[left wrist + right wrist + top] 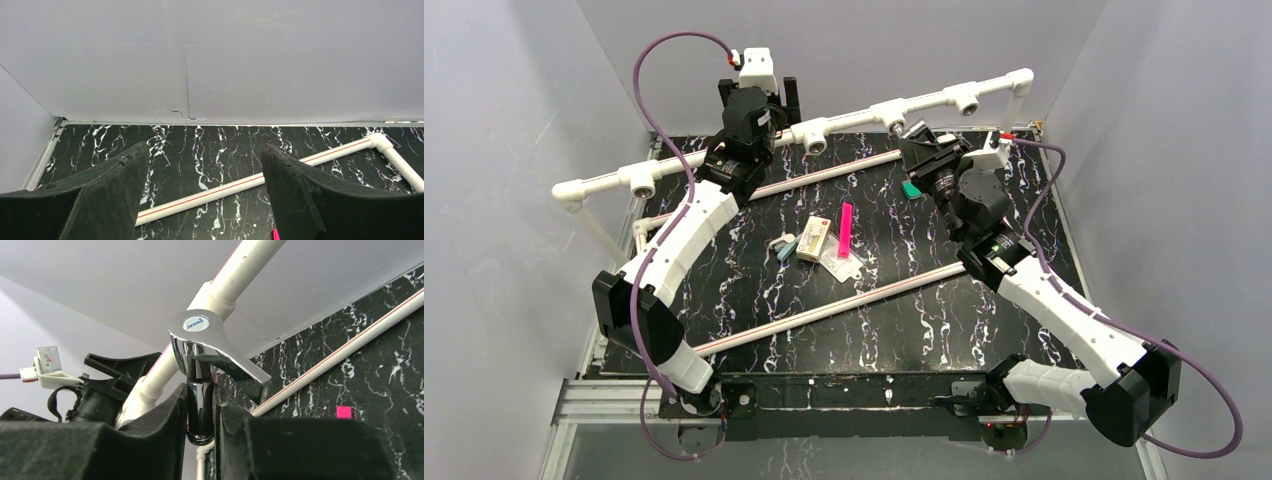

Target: Install the water faucets

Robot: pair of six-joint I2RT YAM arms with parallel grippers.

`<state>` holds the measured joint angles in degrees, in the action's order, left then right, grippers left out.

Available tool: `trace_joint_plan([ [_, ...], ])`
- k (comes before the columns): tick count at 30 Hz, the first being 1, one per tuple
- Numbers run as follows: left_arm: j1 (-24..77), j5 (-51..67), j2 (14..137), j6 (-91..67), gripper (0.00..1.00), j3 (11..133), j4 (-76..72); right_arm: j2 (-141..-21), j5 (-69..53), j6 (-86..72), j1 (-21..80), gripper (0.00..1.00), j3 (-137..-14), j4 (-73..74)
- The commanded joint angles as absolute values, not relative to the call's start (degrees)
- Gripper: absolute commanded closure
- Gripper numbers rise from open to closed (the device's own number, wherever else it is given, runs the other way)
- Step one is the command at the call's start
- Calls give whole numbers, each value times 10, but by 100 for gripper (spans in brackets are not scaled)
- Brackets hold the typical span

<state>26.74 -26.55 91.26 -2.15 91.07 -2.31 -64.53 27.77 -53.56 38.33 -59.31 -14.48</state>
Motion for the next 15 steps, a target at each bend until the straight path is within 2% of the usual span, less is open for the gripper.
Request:
trace_joint_plan([
  [1,280,-239,904,-18,21,876,77,-649,318,-615,356,99,-622,-143],
  [15,280,-234,904,-23,21,874,76,-655,291,-750,353,99,-632,-89],
])
